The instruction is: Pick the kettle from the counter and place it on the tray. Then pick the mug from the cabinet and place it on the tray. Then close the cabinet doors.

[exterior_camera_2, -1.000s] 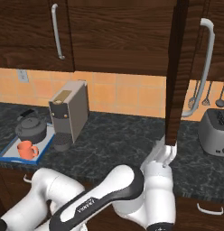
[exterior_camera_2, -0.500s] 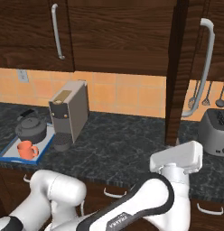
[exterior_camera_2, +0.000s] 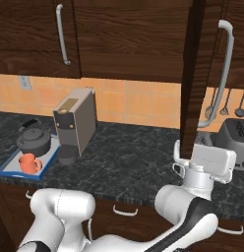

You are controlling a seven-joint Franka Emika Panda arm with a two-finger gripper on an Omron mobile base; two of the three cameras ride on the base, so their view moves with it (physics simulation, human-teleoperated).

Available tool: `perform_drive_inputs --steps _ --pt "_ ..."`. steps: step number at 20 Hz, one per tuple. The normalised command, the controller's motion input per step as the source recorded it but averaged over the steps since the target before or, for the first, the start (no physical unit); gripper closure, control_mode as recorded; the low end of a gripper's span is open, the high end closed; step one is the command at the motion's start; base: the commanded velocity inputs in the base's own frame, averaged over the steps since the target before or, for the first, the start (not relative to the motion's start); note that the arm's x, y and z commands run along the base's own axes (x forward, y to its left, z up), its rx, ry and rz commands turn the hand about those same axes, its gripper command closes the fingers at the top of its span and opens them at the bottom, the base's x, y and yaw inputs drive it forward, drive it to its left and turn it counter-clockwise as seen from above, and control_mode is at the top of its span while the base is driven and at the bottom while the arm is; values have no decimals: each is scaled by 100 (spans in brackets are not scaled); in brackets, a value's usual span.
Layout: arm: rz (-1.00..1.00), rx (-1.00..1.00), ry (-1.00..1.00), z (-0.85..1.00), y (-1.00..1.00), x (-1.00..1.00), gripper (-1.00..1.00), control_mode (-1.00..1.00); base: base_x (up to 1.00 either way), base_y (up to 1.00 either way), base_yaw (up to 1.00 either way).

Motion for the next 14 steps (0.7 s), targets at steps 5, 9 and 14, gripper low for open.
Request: perform_drive_inputs --steps 5,9,14 --pt "0 -8 -29 47 3 -45 100 -100 0 0 0" --pt "-3 -12 -7 60 9 -76 100 -100 0 0 0" --pt "-13 -24 1 30 61 -80 100 -100 0 0 0"
